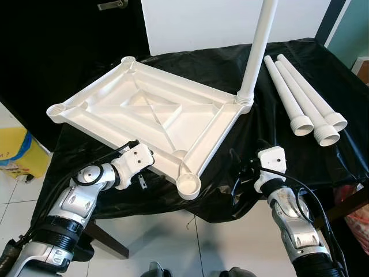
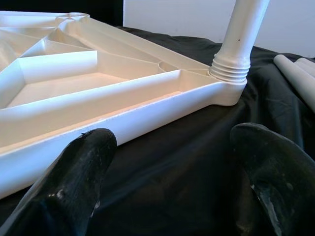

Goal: Building children table

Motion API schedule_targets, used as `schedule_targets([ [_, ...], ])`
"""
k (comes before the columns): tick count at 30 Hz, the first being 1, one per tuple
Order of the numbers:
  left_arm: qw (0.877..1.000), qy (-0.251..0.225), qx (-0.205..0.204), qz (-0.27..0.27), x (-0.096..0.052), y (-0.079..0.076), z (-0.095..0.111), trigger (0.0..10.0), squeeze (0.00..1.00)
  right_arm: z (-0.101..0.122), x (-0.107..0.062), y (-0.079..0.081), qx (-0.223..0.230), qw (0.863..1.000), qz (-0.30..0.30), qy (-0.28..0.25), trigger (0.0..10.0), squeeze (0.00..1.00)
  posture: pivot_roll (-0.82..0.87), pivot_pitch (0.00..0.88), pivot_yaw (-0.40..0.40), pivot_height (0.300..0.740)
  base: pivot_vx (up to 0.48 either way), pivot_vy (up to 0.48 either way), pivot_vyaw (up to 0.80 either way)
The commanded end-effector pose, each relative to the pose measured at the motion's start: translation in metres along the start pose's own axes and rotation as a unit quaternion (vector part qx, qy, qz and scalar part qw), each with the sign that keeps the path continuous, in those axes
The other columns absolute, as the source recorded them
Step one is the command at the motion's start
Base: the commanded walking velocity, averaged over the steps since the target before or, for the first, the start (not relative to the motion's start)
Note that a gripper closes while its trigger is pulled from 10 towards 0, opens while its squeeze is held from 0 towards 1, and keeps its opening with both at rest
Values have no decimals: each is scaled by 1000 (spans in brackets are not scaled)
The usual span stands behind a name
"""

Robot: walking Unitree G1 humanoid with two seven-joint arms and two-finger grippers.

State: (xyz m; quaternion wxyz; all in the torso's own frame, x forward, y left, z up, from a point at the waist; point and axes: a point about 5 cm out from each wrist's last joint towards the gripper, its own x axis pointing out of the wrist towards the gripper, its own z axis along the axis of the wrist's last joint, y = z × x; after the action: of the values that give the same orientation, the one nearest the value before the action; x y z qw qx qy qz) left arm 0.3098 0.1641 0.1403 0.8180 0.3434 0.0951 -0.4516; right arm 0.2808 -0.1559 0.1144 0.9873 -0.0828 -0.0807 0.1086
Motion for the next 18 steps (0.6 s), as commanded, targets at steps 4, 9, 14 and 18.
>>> schedule_targets([
  [4, 998, 18, 19, -57, 2, -3, -3, 10000, 0, -1, -3, -1, 3, 1000, 0, 6, 10000, 0, -110, 57, 28, 740, 0, 0, 0],
  [9, 994, 31, 35, -102, 10, -3, -5, 10000, 0, 4, -6, 1, 10, 1000, 13, -4, 10000, 0, -120, 62, 36, 740, 0, 0, 0],
  [14, 992, 34, 32, -121, 12, -2, -5, 10000, 0, 7, -11, 5, 19, 999, 37, -14, 10000, 0, -122, 62, 38, 740, 0, 0, 0],
  [18, 990, 42, 38, -129, 14, 2, -6, 10000, 0, 8, -19, 12, 32, 997, 63, -14, 10000, 0, -148, 66, 58, 740, 0, 0, 0],
])
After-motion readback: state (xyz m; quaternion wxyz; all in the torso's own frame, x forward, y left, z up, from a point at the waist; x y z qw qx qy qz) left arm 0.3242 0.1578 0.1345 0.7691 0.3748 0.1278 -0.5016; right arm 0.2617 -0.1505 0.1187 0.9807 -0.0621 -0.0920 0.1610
